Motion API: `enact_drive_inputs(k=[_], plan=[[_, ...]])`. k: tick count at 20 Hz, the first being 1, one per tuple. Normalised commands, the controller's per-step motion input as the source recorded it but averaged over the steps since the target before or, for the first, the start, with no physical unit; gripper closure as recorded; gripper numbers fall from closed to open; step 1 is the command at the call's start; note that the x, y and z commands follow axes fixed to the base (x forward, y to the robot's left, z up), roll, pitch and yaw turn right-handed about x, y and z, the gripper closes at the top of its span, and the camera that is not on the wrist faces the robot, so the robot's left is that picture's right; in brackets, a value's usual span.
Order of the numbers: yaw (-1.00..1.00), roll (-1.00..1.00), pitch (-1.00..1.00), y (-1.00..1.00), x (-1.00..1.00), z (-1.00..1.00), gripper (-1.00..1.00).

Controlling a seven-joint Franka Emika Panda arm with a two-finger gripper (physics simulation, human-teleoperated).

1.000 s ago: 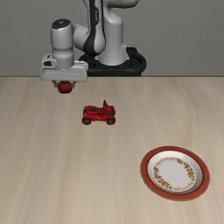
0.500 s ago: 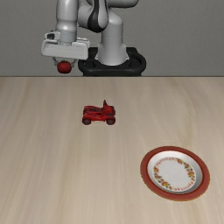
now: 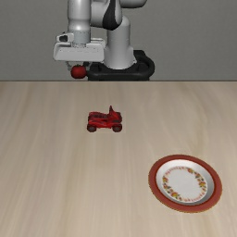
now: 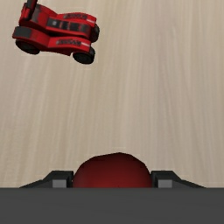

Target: Pick up the tomato and put it on the plate

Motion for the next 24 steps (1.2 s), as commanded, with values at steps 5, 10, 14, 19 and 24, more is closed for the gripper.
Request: enact_drive_inputs(k=[5, 10, 14, 19, 24], plan=[[0.0, 0.0, 0.0, 1.0, 0.0, 0.0, 1.0], [0.0, 0.0, 0.0, 1.0, 0.0, 0.0, 1.0], [0.0, 0.0, 0.0, 1.0, 0.0, 0.0, 1.0], [0.0, 0.0, 0.0, 1.0, 0.0, 0.0, 1.0], [0.0, 0.0, 0.0, 1.0, 0.0, 0.0, 1.0]])
